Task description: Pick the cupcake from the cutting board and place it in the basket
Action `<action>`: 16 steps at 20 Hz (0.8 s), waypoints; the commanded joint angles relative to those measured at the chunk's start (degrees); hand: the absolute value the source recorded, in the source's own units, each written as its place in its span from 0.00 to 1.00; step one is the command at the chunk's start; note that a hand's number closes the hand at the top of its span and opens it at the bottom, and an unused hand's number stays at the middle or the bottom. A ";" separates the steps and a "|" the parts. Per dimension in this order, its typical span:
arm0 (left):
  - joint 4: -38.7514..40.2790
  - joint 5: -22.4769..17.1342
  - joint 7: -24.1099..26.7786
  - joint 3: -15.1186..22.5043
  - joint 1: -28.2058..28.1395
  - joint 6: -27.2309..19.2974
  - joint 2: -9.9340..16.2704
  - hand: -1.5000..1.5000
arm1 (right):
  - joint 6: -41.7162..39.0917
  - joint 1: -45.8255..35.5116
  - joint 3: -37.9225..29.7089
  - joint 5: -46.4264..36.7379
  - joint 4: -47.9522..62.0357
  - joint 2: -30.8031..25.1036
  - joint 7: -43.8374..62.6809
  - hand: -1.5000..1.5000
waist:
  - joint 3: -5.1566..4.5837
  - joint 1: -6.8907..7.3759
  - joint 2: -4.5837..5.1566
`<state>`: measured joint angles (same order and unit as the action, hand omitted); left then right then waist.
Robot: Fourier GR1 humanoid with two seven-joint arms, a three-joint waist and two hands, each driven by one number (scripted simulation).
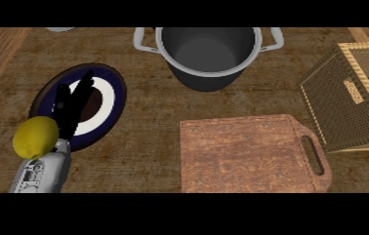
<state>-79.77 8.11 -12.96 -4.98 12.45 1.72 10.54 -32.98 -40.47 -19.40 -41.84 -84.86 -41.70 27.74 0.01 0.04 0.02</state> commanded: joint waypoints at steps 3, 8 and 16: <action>2.26 1.37 3.06 1.41 -1.07 -0.78 -1.91 0.50 | 4.70 6.62 -2.89 1.82 2.11 3.20 -4.20 1.00 | -0.01 -0.27 0.00; 6.81 0.37 3.34 -1.43 3.23 -0.01 0.18 0.50 | 7.25 3.64 -5.65 4.06 9.91 6.08 -1.89 0.00 | -0.03 -0.19 0.15; -1.30 -0.64 -1.17 -1.39 -0.20 1.21 1.04 0.50 | 19.37 9.37 -9.01 6.38 6.36 10.79 -9.07 0.00 | 0.02 -0.12 -0.14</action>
<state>-79.35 7.71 -12.87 -6.02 12.57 2.82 11.19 -18.75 -34.10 -26.60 -36.79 -75.19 -33.92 20.48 0.02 0.18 0.03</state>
